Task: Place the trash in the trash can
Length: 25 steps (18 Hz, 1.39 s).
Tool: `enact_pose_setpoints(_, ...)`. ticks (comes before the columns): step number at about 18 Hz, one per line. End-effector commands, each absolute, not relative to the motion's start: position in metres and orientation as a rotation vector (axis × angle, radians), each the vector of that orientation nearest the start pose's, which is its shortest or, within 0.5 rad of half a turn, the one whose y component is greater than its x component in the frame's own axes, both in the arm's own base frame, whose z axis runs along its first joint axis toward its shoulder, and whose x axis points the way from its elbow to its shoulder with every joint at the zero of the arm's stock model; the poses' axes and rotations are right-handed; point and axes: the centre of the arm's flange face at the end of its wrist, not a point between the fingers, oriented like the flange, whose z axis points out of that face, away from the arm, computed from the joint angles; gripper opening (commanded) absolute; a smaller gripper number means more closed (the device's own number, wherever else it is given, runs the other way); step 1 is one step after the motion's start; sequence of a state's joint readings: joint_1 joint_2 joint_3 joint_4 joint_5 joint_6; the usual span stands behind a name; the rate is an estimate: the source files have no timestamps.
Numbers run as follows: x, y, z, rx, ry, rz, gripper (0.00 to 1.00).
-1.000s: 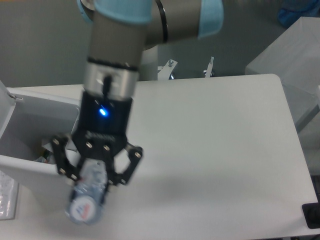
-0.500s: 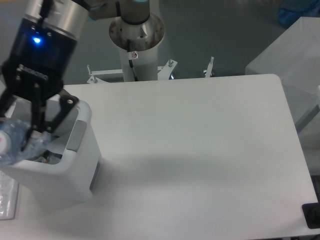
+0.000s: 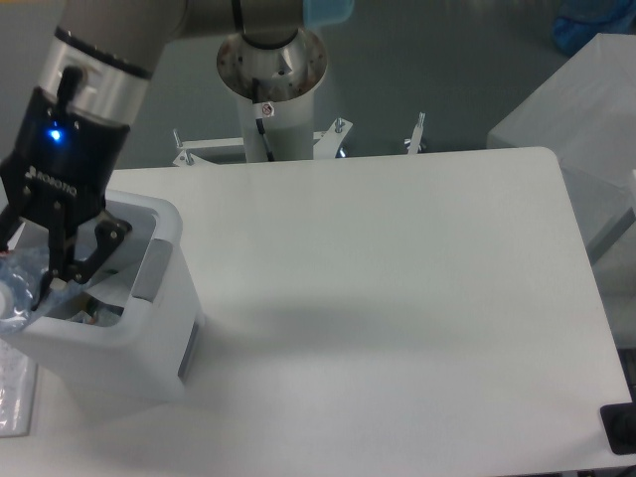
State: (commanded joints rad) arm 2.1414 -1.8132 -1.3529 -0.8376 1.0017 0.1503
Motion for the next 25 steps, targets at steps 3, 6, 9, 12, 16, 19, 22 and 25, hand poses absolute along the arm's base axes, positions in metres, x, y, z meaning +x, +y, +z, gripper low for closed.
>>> enact_pose_setpoints(3, -0.177, 0.625, 0.552, -2.298, -0.183, -0.317, 0.77)
enact_pose_setpoints(6, -0.173, 0.619, 0.547, -2.309, -0.157, -0.311, 0.99)
enact_pose_setpoints(9, -0.173, 0.618, 0.554, -2.299, -0.153, -0.302, 1.0)
enact_pose_setpoints(12, -0.183, 0.616, 0.556, -2.295, -0.158, -0.283, 1.0)
enact_pose_setpoints(16, -0.238, 0.6, 0.556, -2.3, -0.14, -0.149, 1.0)
enact_pose_setpoints(19, -0.305, 0.578, 0.56, -2.287, -0.222, -0.075, 1.0)
enact_pose_setpoints(22, -0.354, 0.562, 0.537, -2.32, -0.233, -0.022, 1.0)
enact_pose_setpoints(25, -0.387, 0.543, 0.515, -2.428, -0.167, 0.086, 1.0)
